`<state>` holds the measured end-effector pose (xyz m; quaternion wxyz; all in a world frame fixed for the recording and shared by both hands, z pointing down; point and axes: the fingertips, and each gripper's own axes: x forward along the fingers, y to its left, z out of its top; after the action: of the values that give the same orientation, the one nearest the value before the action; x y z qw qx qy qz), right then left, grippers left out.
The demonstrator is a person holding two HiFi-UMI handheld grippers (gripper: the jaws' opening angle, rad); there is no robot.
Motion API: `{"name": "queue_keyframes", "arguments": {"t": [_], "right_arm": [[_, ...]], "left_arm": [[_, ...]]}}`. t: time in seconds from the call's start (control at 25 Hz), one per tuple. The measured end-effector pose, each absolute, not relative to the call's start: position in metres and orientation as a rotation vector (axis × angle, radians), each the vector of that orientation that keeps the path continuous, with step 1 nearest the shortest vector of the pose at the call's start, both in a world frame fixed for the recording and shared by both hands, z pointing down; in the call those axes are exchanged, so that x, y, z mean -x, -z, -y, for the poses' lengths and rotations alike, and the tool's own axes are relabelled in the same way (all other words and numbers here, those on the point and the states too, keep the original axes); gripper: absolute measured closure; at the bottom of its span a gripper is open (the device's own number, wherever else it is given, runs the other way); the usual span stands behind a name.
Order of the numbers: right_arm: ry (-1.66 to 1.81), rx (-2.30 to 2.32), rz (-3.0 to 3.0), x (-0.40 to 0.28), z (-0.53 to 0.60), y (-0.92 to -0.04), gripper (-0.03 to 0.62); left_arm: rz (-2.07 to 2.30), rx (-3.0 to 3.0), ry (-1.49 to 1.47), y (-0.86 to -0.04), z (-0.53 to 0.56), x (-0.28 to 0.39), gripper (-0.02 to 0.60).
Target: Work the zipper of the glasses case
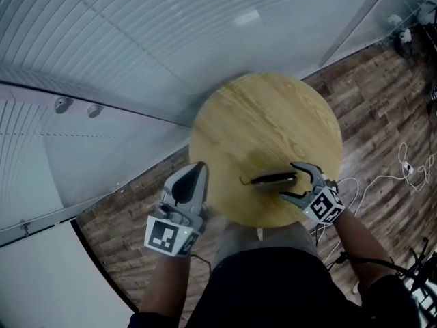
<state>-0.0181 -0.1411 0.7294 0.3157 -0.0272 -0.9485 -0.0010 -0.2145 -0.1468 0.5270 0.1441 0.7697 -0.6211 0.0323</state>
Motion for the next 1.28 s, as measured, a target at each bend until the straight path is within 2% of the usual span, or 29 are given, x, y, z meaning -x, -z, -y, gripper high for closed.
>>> {"name": "queue_keyframes", "arguments": {"t": [1.28], "right_arm": [[0.112, 0.364, 2.250, 0.044, 0.127, -0.814, 0.206]], "left_arm": [[1.819, -2.050, -0.092, -0.579, 0.136, 0.242, 0.580]]}}
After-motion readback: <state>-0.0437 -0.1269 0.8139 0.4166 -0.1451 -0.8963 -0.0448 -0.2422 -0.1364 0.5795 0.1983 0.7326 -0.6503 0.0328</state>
